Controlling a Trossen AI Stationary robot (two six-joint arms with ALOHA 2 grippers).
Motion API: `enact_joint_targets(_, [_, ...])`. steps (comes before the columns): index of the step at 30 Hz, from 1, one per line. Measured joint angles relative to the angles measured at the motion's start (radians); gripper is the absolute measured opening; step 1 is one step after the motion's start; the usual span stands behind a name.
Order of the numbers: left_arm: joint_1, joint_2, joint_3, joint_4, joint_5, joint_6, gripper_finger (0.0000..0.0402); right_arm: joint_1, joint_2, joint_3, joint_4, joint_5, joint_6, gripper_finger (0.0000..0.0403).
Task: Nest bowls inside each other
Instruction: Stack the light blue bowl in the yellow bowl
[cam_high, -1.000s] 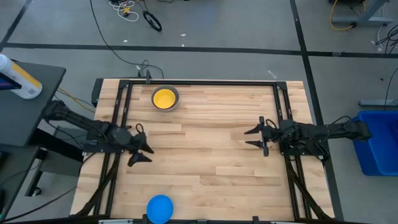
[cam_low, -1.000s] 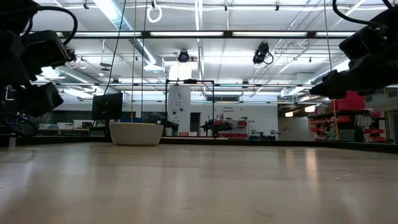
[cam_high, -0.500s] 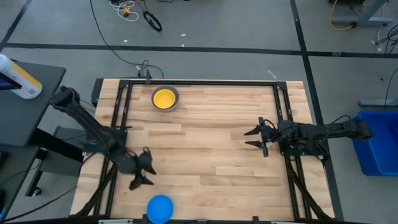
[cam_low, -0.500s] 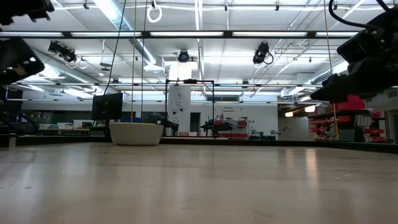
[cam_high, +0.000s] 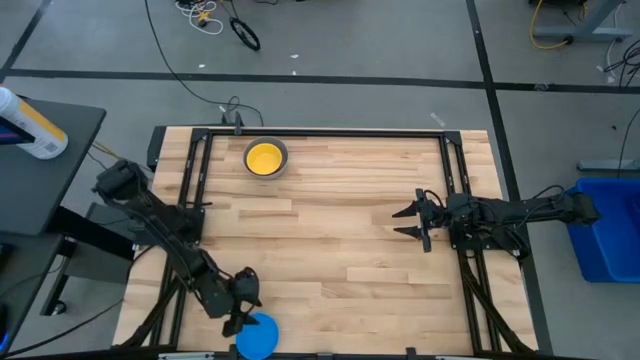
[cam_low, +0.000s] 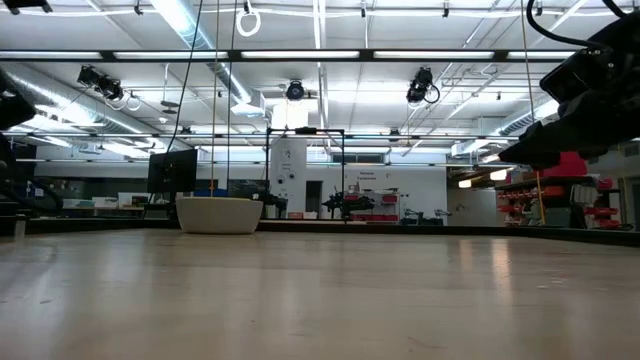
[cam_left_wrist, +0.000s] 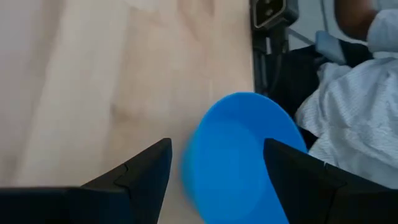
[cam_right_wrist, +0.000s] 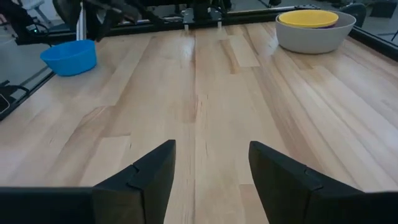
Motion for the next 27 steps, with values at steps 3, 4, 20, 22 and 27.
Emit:
enact_joint_targets(3, [-0.019,0.03,0.0,0.032,-0.016,-0.027,0.026,0.0,0.0,0.0,0.0,-0.013,0.007,0.0218])
enact_joint_targets(4, [-0.024,0.038,0.0,0.03,-0.025,-0.038,0.026,0.0,0.0,0.0,0.001,-0.019,0.007,0.022])
enact_joint_targets(20, [-0.047,0.114,-0.001,0.035,-0.085,-0.099,0.026,0.001,0.0,0.0,0.015,-0.078,0.033,0.0247])
enact_joint_targets(22, [-0.047,0.114,-0.001,0.035,-0.085,-0.101,0.0258,0.001,0.0,0.0,0.014,-0.078,0.033,0.0251])
enact_joint_targets(27, [-0.052,0.114,-0.001,0.035,-0.083,-0.101,0.0225,0.001,0.0,0.0,0.014,-0.078,0.033,0.0259])
